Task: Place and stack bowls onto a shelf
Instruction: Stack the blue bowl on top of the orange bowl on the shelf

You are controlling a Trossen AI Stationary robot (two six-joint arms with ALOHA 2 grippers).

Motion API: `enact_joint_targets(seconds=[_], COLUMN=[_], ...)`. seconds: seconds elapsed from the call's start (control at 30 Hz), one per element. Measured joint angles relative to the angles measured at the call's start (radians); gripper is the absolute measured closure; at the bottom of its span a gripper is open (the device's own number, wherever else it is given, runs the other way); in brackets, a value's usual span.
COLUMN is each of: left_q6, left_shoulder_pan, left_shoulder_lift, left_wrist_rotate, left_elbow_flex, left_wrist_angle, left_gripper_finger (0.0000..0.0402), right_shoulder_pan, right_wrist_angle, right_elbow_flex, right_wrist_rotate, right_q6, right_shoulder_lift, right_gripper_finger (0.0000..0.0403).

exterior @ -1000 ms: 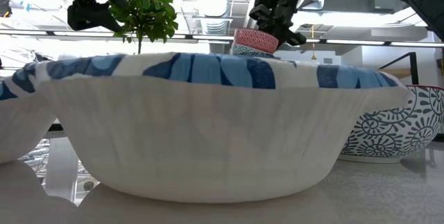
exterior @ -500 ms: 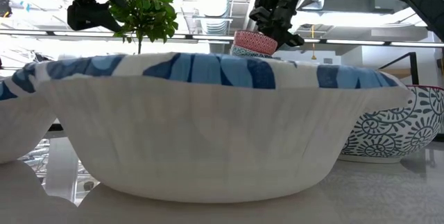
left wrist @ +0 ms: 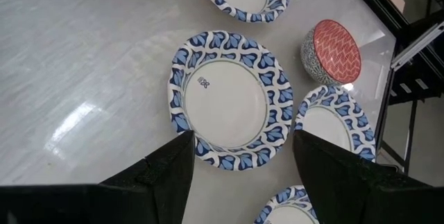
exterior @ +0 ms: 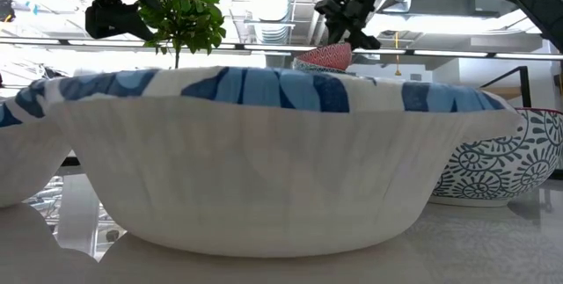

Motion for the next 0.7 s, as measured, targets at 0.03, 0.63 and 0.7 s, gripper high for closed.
enact_joint_targets(seconds=[0.03,0.63,0.7], left_q6=[0.000,-0.005,-0.009], left_shoulder_pan=[0.000,0.000,0.000], left_shoulder_lift=[0.000,0.000,0.000], left_wrist_rotate=[0.000,-0.027,-0.028], left_elbow_flex=[0.000,0.000,0.000], left_wrist_angle=[0.000,0.000,0.000], left_gripper_finger=[0.0173,0.0173,0.0173], right_shoulder_pan=[-0.004,0.012,0.015], right_wrist_angle=[0.003,-0.046,-0.048], right_elbow_flex=[0.010,0.013,0.011], right_wrist_rotate=[0.000,0.107,0.110], right_q6=[0.000,-0.165,-0.165], right_shoulder_lift=[0.000,0.001,0.002], right_gripper_finger=[0.0229,0.0251,0.0252])
